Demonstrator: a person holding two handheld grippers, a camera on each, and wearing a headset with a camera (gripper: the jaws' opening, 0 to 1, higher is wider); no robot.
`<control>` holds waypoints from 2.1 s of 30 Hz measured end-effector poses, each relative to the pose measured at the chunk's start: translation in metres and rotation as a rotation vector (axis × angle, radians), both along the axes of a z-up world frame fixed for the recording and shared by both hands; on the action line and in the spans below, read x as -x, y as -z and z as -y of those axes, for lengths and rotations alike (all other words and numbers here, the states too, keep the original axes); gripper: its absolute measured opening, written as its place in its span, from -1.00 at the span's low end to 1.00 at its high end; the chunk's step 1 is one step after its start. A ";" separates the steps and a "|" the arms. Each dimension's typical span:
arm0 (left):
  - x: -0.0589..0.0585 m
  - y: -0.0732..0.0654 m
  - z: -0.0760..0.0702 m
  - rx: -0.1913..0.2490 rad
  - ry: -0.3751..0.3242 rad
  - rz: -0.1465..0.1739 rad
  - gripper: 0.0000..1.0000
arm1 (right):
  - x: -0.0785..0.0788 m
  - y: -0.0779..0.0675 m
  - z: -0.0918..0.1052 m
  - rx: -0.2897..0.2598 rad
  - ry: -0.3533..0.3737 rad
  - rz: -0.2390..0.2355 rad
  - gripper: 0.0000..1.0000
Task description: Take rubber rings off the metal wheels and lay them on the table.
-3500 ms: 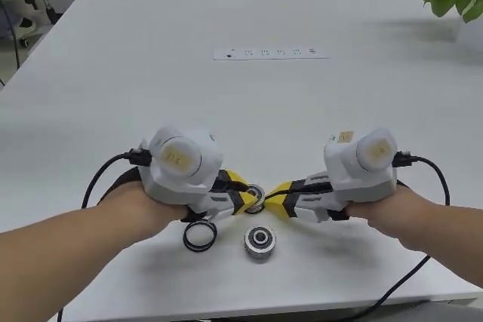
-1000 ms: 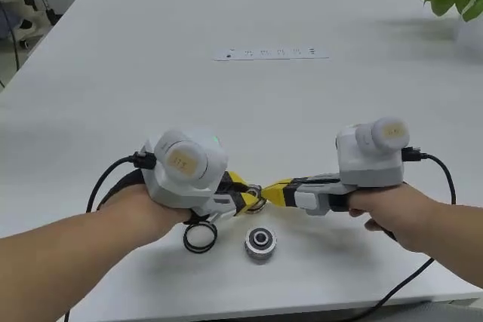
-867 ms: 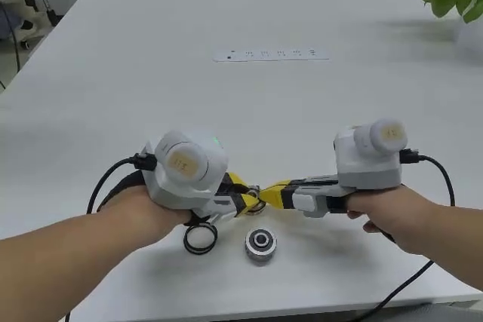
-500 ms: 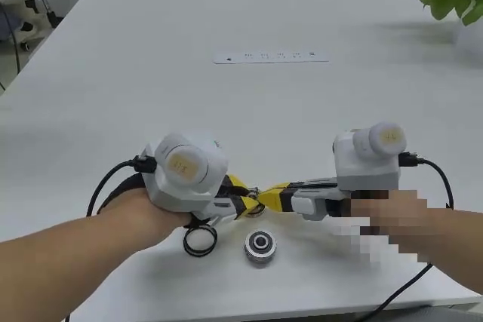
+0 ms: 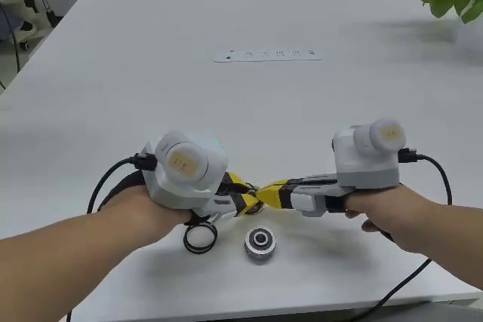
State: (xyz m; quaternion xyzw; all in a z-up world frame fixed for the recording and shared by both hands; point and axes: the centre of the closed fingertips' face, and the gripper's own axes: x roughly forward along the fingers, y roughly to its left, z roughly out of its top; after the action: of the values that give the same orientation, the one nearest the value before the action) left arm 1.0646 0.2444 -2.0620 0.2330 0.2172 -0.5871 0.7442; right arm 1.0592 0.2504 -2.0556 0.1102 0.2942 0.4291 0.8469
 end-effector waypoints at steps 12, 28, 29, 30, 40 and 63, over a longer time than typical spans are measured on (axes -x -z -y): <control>-0.001 -0.001 0.000 0.025 0.002 -0.009 -0.83 | -0.002 0.003 0.005 0.035 0.002 0.025 -1.00; -0.002 -0.001 0.000 0.027 0.012 -0.026 -0.83 | -0.002 0.004 0.007 0.043 0.006 0.031 -1.00; -0.002 -0.001 0.000 0.025 0.016 -0.021 -0.82 | -0.002 0.004 0.007 0.041 0.007 0.030 -1.00; -0.002 -0.001 0.000 0.023 0.017 -0.017 -0.82 | -0.002 0.004 0.007 0.042 0.007 0.029 -1.00; -0.003 -0.001 -0.003 0.026 0.005 -0.037 -0.77 | -0.001 0.004 0.007 0.040 0.010 0.026 -1.00; 0.006 -0.011 -0.011 0.027 0.026 -0.042 -0.47 | 0.003 0.000 0.004 0.025 0.011 0.013 -1.00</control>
State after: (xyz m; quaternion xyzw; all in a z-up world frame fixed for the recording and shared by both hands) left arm 1.0589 0.2554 -2.0511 0.2133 0.2216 -0.6044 0.7349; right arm 1.0567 0.2459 -2.0555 0.0984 0.2933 0.4215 0.8524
